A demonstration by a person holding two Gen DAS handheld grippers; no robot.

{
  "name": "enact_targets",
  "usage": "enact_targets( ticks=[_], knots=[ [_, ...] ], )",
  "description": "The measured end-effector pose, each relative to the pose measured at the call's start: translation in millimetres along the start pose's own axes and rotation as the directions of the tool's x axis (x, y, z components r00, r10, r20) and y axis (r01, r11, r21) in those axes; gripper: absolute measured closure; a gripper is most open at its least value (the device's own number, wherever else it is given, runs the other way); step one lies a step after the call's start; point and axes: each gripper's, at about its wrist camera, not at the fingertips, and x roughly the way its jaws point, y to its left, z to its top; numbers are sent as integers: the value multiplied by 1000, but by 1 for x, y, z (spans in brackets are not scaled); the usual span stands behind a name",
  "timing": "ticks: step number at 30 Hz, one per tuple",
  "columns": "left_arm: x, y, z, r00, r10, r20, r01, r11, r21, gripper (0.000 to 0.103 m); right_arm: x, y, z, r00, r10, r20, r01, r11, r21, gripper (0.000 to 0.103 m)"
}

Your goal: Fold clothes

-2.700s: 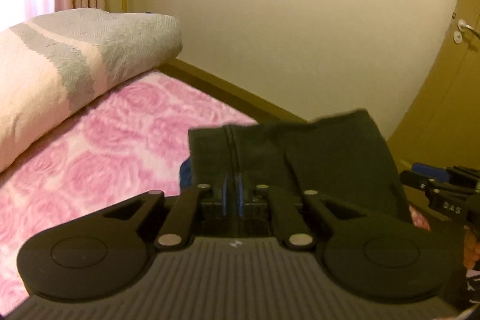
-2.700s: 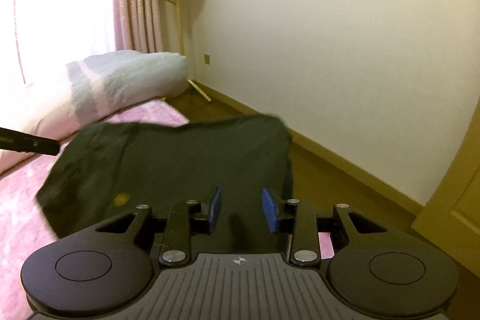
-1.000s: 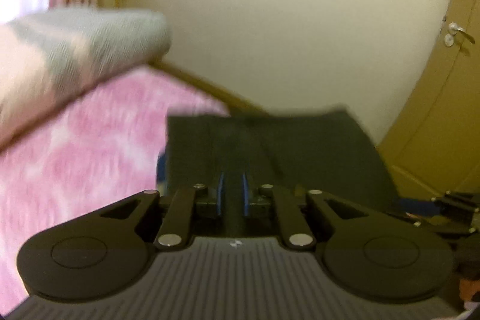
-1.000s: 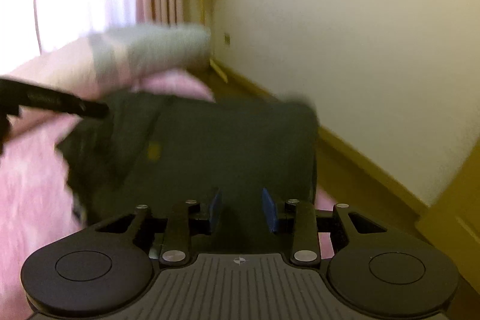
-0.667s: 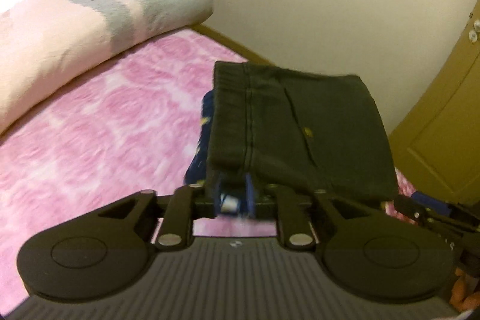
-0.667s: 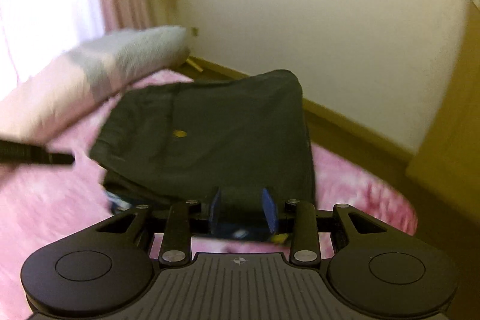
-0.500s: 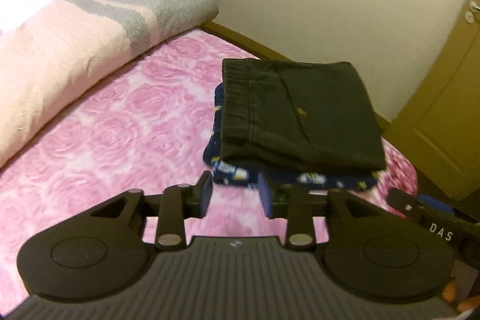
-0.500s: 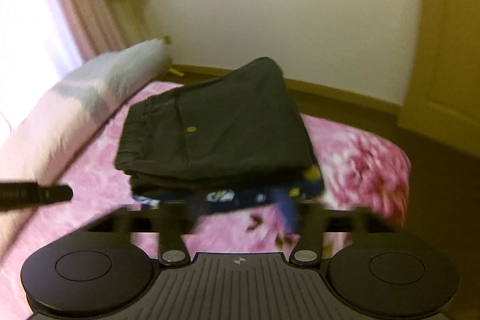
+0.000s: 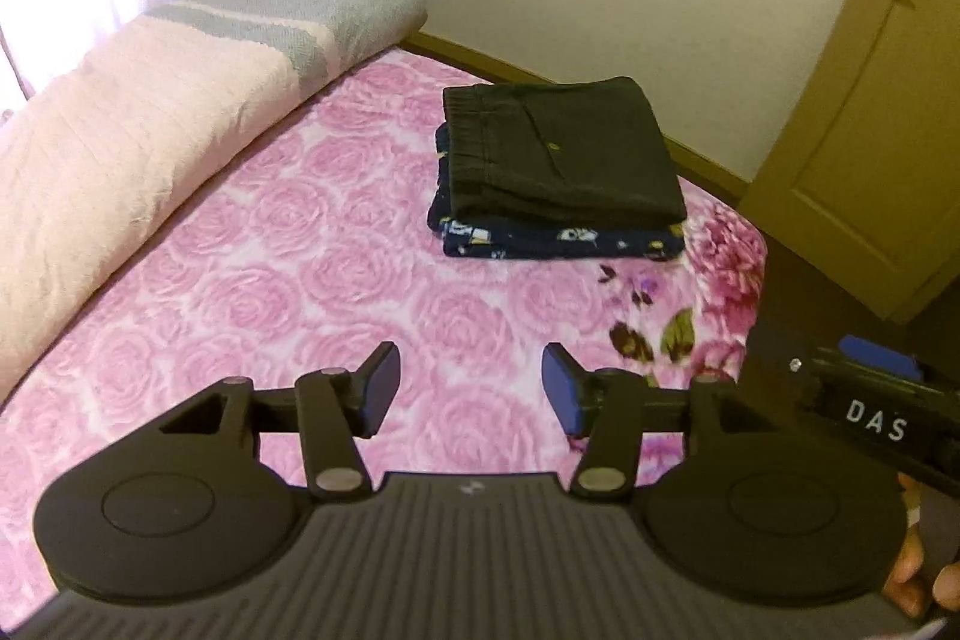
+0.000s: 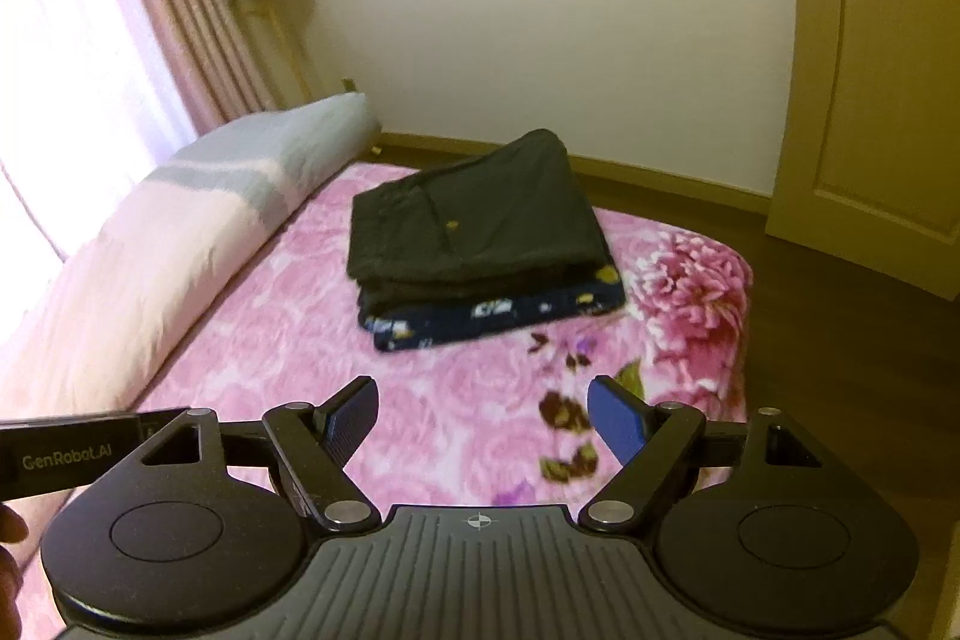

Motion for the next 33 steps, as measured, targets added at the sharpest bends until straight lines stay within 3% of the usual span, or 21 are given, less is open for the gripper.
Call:
enact_targets(
  ticks=[4, 10, 20, 33],
  knots=[
    [-27, -6, -7, 1000, 5, 16, -5, 1000, 5, 46, -28, 7, -7, 1000, 3, 7, -3, 1000, -29, 23],
    [-41, -17, -12, 999, 36, 41, -36, 999, 13, 45, -40, 12, -11, 999, -41, 2, 41, 996, -77, 23],
    [-13, -31, -30, 997, 58, -43, -57, 998, 7, 45, -32, -16, -18, 999, 1, -49, -2, 1000, -17, 23],
    [10, -50, -33, 995, 43, -85, -41, 999, 19, 45, -15, -33, -19, 990, -40, -139, 34, 998, -43, 23]
  ],
)
